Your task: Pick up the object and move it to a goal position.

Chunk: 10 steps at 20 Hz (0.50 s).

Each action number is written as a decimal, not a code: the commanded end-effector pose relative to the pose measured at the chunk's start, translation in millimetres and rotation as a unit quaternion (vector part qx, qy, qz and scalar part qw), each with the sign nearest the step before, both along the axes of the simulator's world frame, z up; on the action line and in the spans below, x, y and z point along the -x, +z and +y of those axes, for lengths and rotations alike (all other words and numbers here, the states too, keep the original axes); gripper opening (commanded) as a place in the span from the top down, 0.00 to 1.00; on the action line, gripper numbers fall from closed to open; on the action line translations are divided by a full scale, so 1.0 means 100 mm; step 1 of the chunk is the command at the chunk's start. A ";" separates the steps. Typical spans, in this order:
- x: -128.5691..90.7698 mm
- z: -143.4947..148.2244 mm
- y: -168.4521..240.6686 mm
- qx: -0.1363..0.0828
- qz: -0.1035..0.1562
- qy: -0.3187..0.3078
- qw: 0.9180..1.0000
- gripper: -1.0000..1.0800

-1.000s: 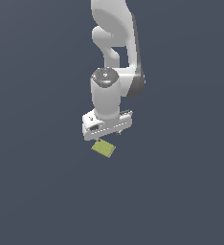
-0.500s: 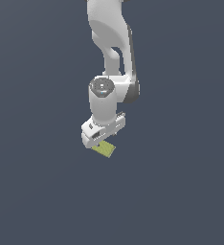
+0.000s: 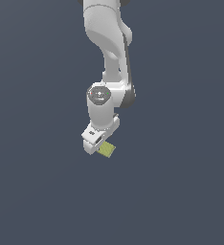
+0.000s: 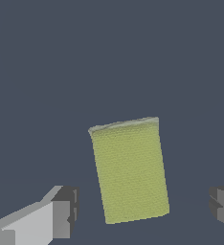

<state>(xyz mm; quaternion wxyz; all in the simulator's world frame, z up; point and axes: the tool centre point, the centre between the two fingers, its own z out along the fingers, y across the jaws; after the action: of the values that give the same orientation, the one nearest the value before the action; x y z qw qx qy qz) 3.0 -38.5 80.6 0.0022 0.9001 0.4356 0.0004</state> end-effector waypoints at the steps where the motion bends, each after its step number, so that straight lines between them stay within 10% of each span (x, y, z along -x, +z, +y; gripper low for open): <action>1: 0.01 -0.02 -0.06 0.000 0.000 0.028 1.000 0.04; 10: 0.03 -0.06 -0.19 -0.001 0.001 0.086 0.996 0.04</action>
<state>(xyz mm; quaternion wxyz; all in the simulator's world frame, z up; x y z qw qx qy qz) 0.3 -43.7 63.2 0.0004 0.8633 0.5048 -0.0002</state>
